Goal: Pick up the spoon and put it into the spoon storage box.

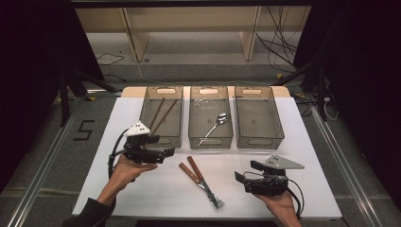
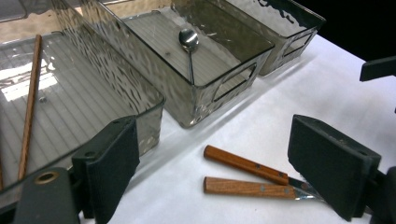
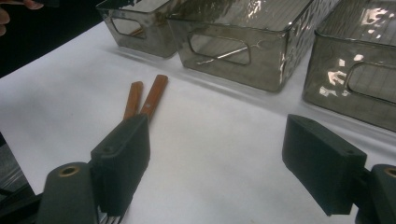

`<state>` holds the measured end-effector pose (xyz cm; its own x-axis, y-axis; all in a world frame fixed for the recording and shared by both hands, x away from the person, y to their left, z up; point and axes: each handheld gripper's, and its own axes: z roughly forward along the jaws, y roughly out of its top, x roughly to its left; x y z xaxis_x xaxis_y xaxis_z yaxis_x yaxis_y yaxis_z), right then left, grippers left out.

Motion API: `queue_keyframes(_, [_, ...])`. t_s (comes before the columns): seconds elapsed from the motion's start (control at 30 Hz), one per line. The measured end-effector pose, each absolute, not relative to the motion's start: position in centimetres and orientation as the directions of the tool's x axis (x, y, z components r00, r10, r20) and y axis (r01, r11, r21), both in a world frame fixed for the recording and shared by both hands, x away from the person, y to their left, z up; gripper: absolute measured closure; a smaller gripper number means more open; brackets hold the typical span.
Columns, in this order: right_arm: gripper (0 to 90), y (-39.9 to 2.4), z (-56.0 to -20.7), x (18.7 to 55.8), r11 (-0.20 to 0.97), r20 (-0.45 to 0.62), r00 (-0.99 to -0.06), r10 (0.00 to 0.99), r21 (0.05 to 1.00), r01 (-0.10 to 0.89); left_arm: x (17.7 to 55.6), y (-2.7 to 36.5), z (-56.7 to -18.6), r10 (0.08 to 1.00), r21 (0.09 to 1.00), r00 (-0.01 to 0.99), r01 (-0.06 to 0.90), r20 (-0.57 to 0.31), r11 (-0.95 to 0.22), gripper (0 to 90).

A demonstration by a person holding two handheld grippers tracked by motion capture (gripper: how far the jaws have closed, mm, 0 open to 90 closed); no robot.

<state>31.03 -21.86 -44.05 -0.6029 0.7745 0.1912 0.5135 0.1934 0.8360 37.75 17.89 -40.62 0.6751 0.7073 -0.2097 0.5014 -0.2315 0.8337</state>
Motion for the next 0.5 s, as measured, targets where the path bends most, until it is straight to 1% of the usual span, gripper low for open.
queue_keyframes(0.27, [24.1,-20.5,-43.8,31.7,0.225,0.181,-0.625,0.76,0.828,0.514,36.0,18.5,-42.1,0.708,0.84,0.668,0.503,-0.228,-0.204,16.0])
queue_keyframes(0.43, [24.1,-19.4,-43.6,32.2,0.239,0.182,-0.636,0.75,0.821,0.518,35.0,18.9,-43.0,0.711,0.844,0.667,0.497,-0.224,-0.2,16.0])
queue_keyframes(0.5, [24.1,-19.0,-43.7,32.3,0.247,0.183,-0.64,0.746,0.817,0.521,34.6,19.0,-43.2,0.715,0.847,0.667,0.489,-0.209,-0.209,16.0])
